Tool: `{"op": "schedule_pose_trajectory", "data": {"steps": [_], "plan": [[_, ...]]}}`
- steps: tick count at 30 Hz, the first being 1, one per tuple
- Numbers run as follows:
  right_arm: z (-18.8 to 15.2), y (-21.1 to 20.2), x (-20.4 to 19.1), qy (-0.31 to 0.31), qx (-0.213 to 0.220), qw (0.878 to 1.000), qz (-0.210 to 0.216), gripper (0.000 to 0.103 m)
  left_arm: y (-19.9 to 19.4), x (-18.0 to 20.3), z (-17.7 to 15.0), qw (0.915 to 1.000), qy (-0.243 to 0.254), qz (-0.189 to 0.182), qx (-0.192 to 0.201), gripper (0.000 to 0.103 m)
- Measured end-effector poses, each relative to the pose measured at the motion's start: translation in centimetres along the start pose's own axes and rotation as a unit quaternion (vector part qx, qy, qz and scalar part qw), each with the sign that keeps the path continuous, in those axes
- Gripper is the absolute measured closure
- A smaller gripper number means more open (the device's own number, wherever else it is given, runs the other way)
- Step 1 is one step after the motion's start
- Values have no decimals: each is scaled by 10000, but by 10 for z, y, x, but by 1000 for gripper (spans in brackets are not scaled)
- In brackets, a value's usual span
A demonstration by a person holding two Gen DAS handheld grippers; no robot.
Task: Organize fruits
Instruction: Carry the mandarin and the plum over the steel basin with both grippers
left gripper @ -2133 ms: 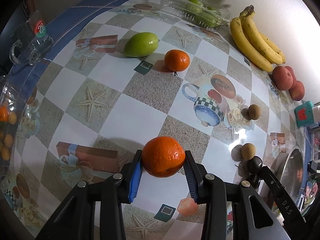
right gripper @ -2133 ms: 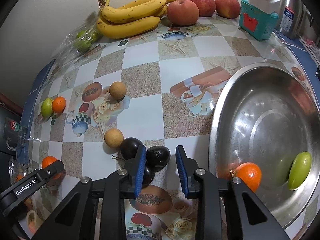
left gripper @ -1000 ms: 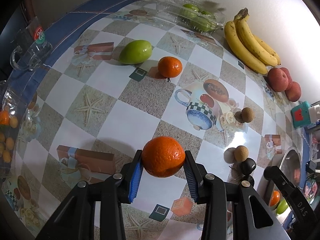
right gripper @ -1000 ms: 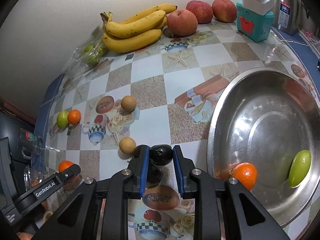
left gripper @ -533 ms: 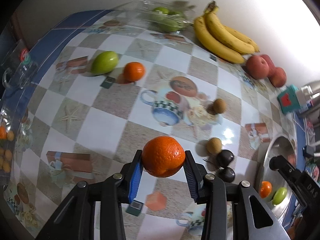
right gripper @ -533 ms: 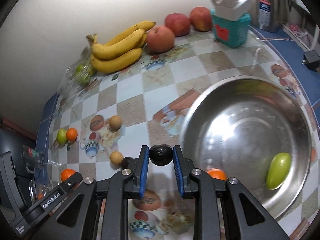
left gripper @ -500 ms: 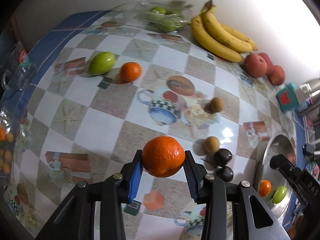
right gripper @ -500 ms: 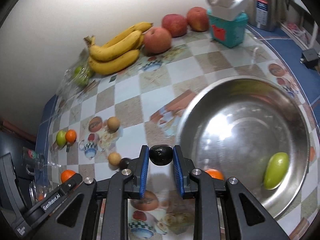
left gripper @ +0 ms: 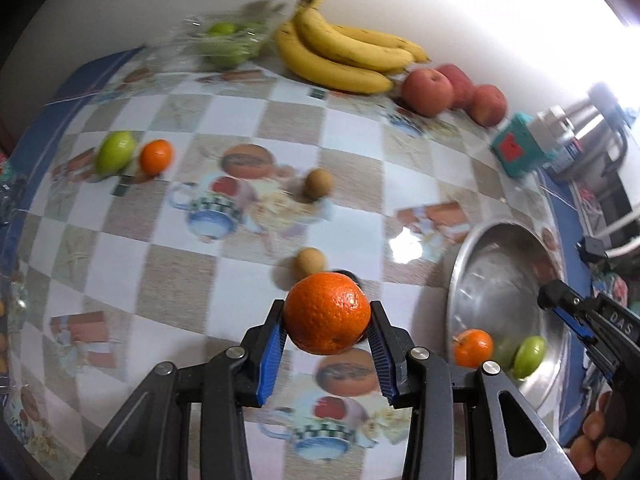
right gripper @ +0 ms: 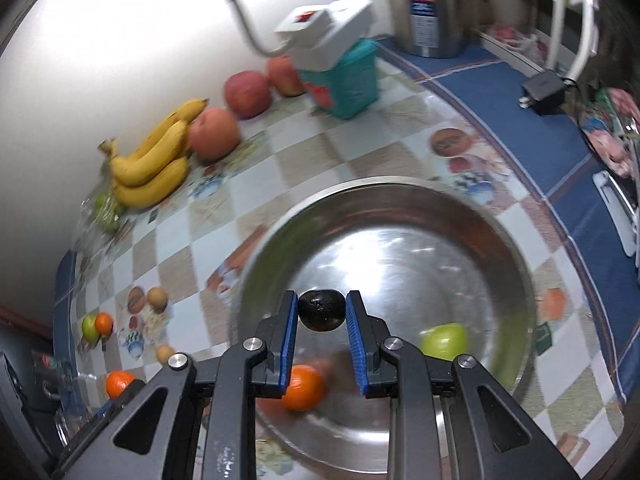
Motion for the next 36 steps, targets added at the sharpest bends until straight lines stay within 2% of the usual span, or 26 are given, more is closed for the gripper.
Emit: {"op": "schedule_pose_trajectory", "data": {"steps": [9, 15, 19, 26, 36], "plan": [[16, -12, 37, 388, 156, 9991, -104, 78, 0, 60, -2, 9971, 700, -237, 169, 61], [21, -15, 53, 596, 172, 9980, -125, 78, 2, 101, -7, 9899, 1350, -224, 364, 61], [23, -16, 58, 665, 196, 9975, -139, 78, 1, 122, -5, 9843, 1598, -394, 630, 61], [26, -13, 58, 634, 235, 9977, -84, 77, 6, 135, 0, 9800, 1728, -427, 888, 61], [24, 5, 66, 626, 107, 9979, -160, 77, 31, 141, 0, 9809, 1732, -428, 774, 61]]}}
Point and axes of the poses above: each gripper's, at about its wrist camera, not at the fingertips, and y roughly the way its jaws point, x to its right, z to its top, the point moved 7 cm from there along y, roughly the way its jaws point, and after that the axes turned 4 degrees about y, right-handed, at the moved point
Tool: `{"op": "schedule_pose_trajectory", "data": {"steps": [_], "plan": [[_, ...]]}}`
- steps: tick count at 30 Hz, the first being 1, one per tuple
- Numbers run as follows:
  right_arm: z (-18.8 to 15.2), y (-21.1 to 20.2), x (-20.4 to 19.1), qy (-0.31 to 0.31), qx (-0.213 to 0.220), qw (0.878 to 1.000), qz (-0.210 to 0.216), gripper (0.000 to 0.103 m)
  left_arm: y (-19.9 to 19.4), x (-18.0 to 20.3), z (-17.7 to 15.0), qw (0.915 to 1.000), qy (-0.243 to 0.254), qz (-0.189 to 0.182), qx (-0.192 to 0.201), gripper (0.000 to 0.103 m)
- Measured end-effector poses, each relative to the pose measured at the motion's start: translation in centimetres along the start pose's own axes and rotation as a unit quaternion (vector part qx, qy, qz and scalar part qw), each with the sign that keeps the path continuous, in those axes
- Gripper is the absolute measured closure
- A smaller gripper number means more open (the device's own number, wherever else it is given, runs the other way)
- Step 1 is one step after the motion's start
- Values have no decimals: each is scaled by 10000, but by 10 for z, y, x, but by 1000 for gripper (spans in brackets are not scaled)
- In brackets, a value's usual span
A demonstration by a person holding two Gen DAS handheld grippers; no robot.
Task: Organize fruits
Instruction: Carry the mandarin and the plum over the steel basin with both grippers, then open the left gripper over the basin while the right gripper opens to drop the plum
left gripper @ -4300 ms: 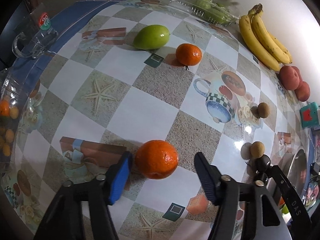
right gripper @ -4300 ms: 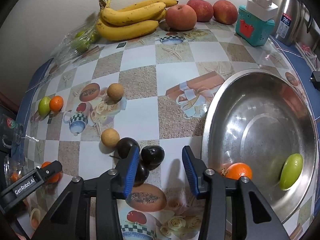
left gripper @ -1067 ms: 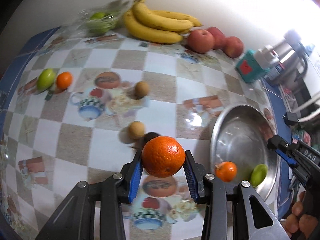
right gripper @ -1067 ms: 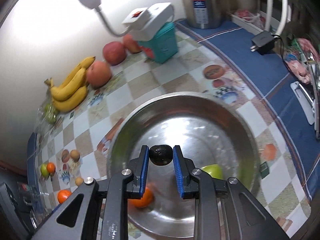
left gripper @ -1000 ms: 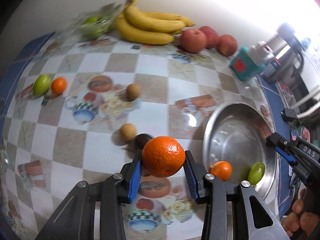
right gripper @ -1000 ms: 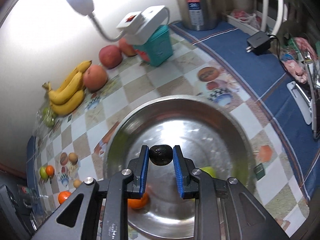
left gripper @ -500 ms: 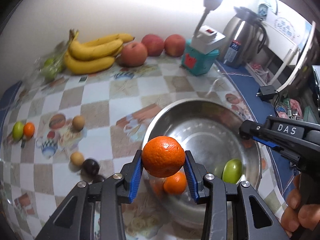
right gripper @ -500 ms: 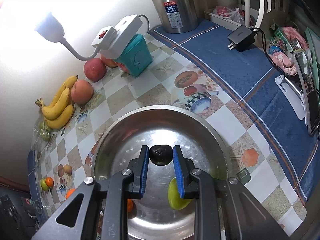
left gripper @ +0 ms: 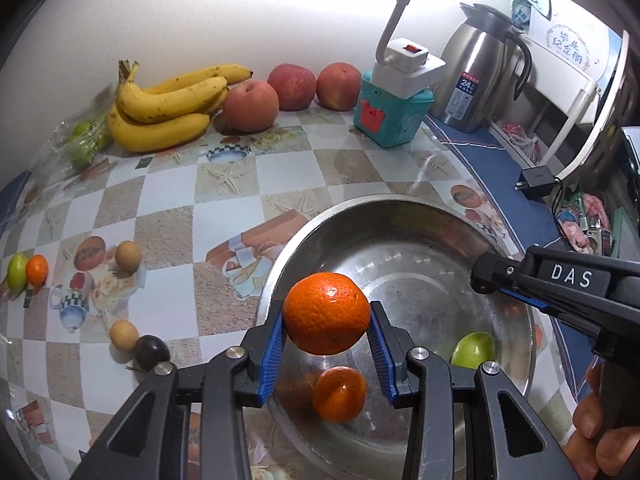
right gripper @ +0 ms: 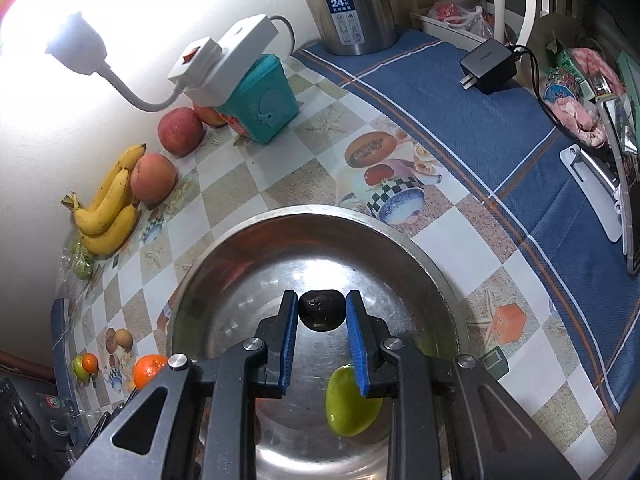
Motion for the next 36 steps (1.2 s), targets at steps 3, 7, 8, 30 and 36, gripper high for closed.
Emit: {"op": "schedule_pose_trajectory", "data": {"steps": [3, 7, 8, 30, 36], "plan": [[0, 5, 1, -3, -47, 10000, -33, 77, 7, -1, -1, 10000, -32, -11, -64, 61], [-1, 13, 2, 4, -124, 9999, -76, 77, 13, -1, -3, 9998, -90, -55, -143, 61], [-1, 14, 2, 0, -134, 9999, -85, 77, 14, -1, -3, 9998, -82, -61, -151, 61], [-3, 28, 7, 33, -253, 9995, -170, 77, 26, 11, -6, 9996, 44, -83, -281, 60], [-4, 28, 7, 58, -286, 9995, -121, 74, 27, 12, -7, 9994, 46, -150, -306, 57]]}}
Point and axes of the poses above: each gripper's, at about its wrist camera, not at the fingertips, and y roughly the way its jaws point, x to its right, z to its top, the point moved 7 cm from there along y, roughly the way its jaws point, and after that the axes turned 4 degrees about y, right-handed, at the moved point
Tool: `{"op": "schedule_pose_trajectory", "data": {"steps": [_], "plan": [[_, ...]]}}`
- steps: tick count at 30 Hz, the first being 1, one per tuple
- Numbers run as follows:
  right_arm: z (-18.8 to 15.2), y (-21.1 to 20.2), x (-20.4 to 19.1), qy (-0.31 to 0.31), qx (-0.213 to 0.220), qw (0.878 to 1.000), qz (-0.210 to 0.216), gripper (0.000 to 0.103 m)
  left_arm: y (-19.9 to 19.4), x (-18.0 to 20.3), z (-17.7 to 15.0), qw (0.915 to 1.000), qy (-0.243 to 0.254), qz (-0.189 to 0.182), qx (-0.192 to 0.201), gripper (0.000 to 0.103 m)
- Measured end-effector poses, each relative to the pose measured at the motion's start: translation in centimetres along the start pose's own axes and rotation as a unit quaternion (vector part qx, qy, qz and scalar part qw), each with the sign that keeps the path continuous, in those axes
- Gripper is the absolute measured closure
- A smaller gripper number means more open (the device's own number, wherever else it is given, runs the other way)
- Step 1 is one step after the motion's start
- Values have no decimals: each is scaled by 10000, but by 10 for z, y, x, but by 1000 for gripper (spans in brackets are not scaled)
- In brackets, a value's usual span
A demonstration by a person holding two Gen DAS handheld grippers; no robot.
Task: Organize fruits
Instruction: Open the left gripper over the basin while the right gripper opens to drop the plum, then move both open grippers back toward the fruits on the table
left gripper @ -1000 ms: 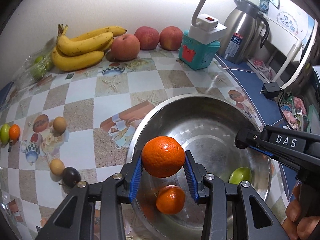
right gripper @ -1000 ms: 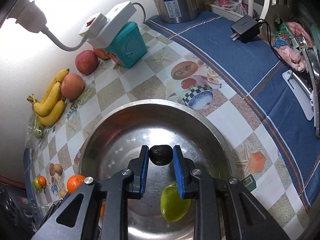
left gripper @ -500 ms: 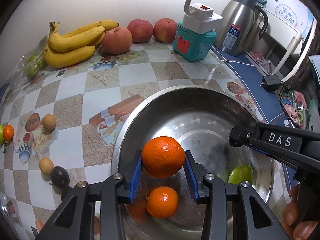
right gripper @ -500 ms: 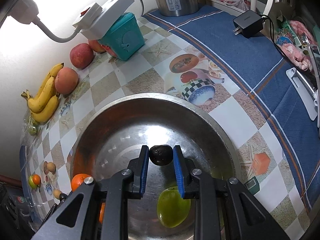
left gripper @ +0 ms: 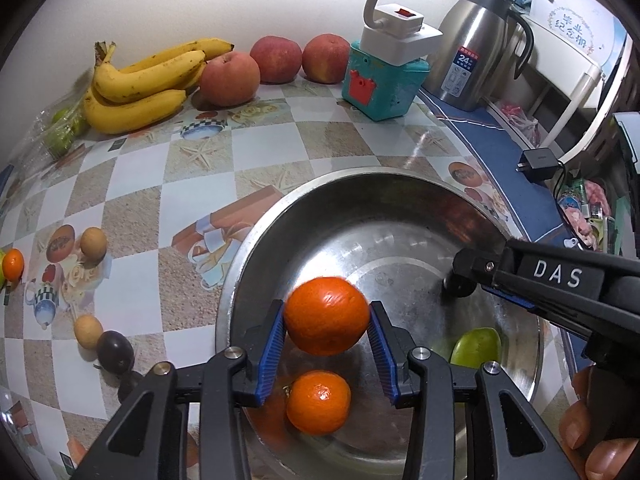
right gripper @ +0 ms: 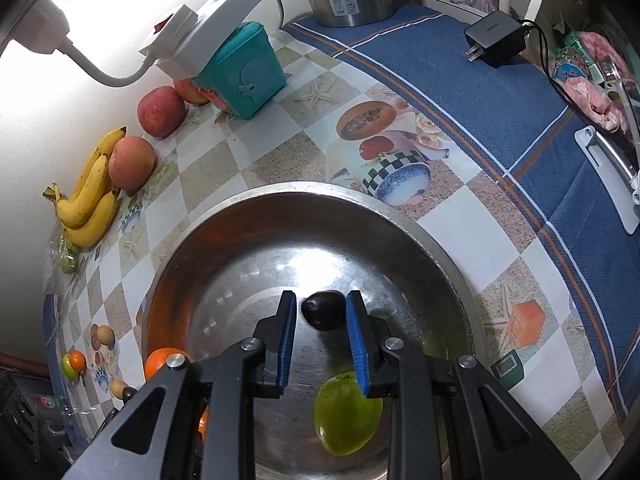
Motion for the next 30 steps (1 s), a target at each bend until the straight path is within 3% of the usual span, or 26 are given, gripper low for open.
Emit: {"op": "schedule_pose_trajectory", "data": {"steps": [4, 15, 30], "plan": [[2, -3, -1, -7, 56, 10000, 7, 70, -6, 2, 3, 9999, 56, -25, 88, 44], [5, -24, -15, -132, 236, 9995, 163, 70, -37, -11, 18, 9994, -45, 42, 339, 43], [-5, -38, -31, -474, 226, 9986, 87, 70, -63, -93, 9, 9934, -975, 575, 179, 41]]}}
Point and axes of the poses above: each gripper's, at about its wrist camera, not at the fingertips, and y roughly the way its jaws point, x to its right, z to its top, the point moved 7 cm from there along y, roughly the way its jaws point, and after that the axes turned 4 degrees about y, right-handed, at the moved point
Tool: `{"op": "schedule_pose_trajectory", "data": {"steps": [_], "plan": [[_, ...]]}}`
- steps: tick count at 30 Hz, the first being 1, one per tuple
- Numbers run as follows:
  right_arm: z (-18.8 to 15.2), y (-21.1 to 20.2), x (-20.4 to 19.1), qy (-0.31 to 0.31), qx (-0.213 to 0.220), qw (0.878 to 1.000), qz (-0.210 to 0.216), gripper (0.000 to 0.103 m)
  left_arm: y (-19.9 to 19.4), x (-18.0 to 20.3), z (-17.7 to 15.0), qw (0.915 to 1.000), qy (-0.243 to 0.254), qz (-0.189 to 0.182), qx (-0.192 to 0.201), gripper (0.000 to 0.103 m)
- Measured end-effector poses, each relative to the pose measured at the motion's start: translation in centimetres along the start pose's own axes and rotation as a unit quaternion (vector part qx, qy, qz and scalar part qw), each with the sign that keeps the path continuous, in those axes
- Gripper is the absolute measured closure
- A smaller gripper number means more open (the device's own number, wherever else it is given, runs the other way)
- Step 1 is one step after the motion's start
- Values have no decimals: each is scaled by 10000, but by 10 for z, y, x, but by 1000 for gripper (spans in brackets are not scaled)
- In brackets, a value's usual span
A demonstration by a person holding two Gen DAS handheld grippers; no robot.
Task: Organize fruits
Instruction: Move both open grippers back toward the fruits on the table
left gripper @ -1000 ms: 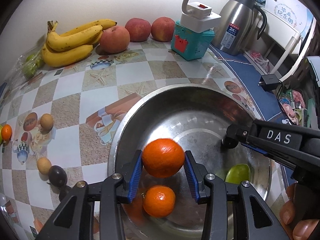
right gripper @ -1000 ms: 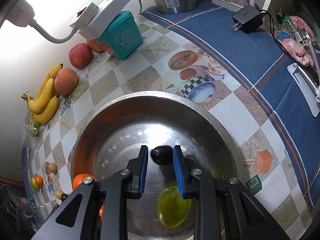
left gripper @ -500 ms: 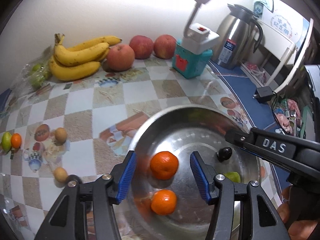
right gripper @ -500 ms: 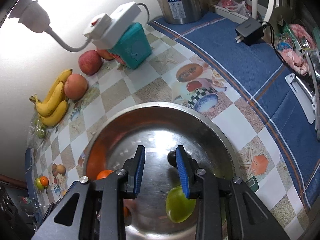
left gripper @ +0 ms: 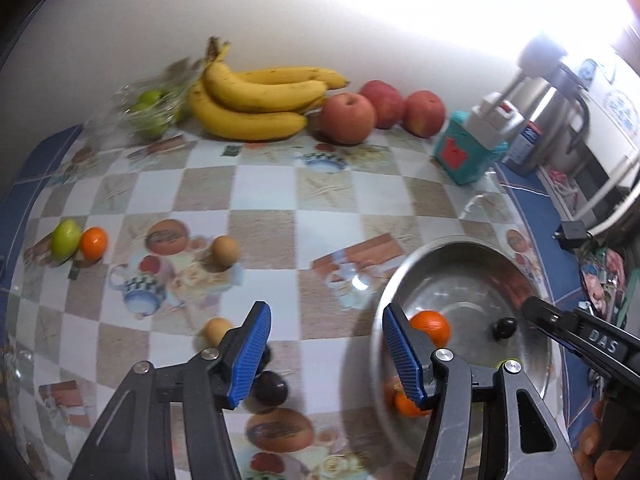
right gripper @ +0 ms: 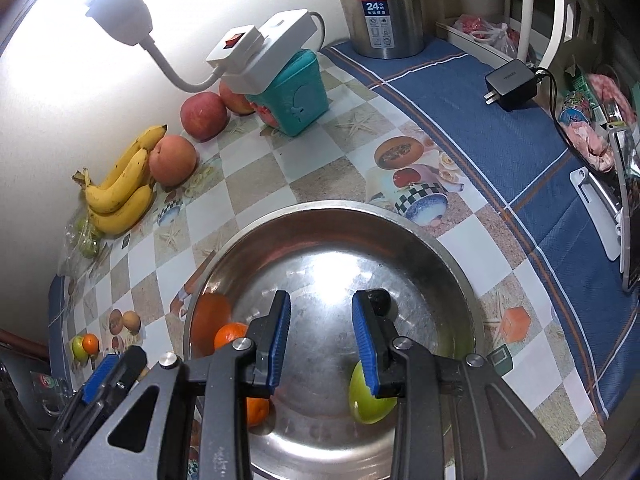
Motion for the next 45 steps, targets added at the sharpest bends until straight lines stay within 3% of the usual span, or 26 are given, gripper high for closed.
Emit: {"op": "schedule_pose_trajectory", "data": {"steps": [6, 8, 9, 12, 16, 17, 20, 22, 30, 34, 45], "plan": [[-5, -2, -11, -190, -29, 9998, 22, 70, -4, -14, -2, 9998, -124, 145, -60, 37], [-7, -1, -14, -240, -49, 9997, -13, 60, -3, -15, -4, 9996, -135, 189, -137, 27], [-7, 0, -14, -255, -67, 9996, -50, 50, -1, -16, -6, 9995, -132, 227, -203, 25], [-9, 3, -12, -302, -101, 9993, -200, 46, 6, -17, -11, 9988, -115, 300, -381, 18], [-10, 7, -10, -395, -123, 9985, -345, 28, 11, -24, -16, 9974, -212, 449, -531, 2], [-11, 8, -10, -416, -133, 9984, -353, 27, 12, -26, -17, 9970, -253, 467, -557, 0], [-12, 10, -13, -489, -173, 9980, -357, 26, 18, -34, -22, 9949, -432, 556, -716, 0], [-13, 11, -14, -535, -193, 9976, -393, 16, 21, -42, -27, 9932, -526, 645, -810, 0], [-15, 13, -15, -607, -188, 9971, -426, 15, 23, -52, -30, 9908, -685, 746, -896, 0], [-17, 14, -18, -676, -176, 9968, -380, 2, 22, -54, -29, 9905, -655, 830, -875, 0], [-19, 11, -30, -988, 11, 9946, -307, 2, 16, -54, -25, 9923, -570, 757, -793, 0]]}}
Point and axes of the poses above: each gripper's, at about its wrist camera, not at the fingertips, and y roughly the way its jaws point, x to its right, z to its top, the point moved 7 cm from there along y, roughly the way its jaws point, and after that the axes turned 4 degrees about y, right-handed, at the moved point
